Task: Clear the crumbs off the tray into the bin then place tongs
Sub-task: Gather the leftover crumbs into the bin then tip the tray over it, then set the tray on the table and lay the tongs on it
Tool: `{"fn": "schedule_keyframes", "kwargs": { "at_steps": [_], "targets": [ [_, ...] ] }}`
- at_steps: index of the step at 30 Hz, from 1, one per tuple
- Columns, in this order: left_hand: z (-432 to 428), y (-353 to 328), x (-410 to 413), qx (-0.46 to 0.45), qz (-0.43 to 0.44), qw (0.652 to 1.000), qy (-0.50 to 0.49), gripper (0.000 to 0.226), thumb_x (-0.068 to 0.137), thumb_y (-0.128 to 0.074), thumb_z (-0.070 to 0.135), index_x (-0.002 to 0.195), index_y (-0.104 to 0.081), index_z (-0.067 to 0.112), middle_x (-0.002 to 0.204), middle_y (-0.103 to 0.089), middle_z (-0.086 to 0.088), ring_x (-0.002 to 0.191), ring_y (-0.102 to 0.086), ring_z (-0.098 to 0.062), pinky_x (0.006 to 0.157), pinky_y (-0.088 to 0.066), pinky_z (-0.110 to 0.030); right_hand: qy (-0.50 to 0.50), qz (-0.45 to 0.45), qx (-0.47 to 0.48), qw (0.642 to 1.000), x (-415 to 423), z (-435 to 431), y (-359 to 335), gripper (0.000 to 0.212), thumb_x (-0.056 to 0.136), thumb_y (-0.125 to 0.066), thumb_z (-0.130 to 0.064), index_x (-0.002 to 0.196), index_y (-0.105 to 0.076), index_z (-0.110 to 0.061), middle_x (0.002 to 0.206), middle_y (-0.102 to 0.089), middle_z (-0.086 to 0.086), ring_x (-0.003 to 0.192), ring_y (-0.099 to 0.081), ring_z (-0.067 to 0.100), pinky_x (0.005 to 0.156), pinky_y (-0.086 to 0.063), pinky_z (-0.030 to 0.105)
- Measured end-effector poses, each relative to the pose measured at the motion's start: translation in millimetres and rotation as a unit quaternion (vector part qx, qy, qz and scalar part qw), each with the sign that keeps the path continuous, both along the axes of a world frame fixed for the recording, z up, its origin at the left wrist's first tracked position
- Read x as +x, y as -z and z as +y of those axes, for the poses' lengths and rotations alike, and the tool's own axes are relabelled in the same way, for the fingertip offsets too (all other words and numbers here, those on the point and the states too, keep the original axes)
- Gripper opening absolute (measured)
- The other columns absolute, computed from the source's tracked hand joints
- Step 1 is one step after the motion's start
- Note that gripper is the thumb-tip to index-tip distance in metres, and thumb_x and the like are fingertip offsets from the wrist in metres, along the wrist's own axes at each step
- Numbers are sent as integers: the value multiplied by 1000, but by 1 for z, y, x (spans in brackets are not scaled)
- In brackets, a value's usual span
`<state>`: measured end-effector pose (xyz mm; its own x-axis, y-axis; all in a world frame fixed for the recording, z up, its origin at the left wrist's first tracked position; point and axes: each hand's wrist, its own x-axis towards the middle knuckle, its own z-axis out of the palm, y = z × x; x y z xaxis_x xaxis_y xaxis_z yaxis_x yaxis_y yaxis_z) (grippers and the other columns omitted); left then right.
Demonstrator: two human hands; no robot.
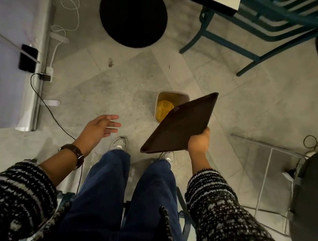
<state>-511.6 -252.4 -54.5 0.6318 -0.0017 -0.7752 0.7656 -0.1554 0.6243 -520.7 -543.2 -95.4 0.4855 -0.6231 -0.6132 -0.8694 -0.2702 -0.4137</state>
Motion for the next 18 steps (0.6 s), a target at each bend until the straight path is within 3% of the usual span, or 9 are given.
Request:
{"fn": "schedule_keyframes", "kwargs": {
  "at_steps": [7, 10, 12, 18],
  "targets": [
    [3, -32, 18, 14, 11, 998, 55, 33, 96, -36, 27, 122, -54, 16, 128, -54, -9, 110, -53, -23, 99, -38, -35, 92, -72, 110, 987, -31, 10, -110, 45, 93, -29, -6, 135, -39, -19, 127, -56, 4, 103, -61, 30, 83, -54, 55],
    [14, -58, 25, 47, -1, 995, 92, 36, 95, -40, 27, 126, -50, 13, 136, -47, -9, 119, -48, -25, 102, -35, -36, 152, -101, 180, 967, -40, 23, -180, 43, 91, -27, 4, 125, -43, -17, 106, -62, 5, 81, -65, 27, 62, -59, 48],
    [26, -79, 30, 49, -20, 994, 93, 36, 95, -41, 27, 127, -49, 11, 137, -47, -9, 118, -49, -26, 102, -35, -36, 181, -120, 227, 949, -48, 28, -221, 45, 90, -26, 9, 125, -42, -14, 102, -59, 5, 78, -63, 27, 52, -59, 43],
    [79, -149, 34, -27, -51, 997, 44, 34, 93, -44, 33, 123, -51, 19, 123, -58, -4, 97, -58, -18, 80, -45, -30, 197, -192, 313, 909, -66, 54, -293, 41, 92, -28, 7, 119, -47, -16, 108, -58, 9, 90, -60, 34, 51, -57, 41]
  ]
}}
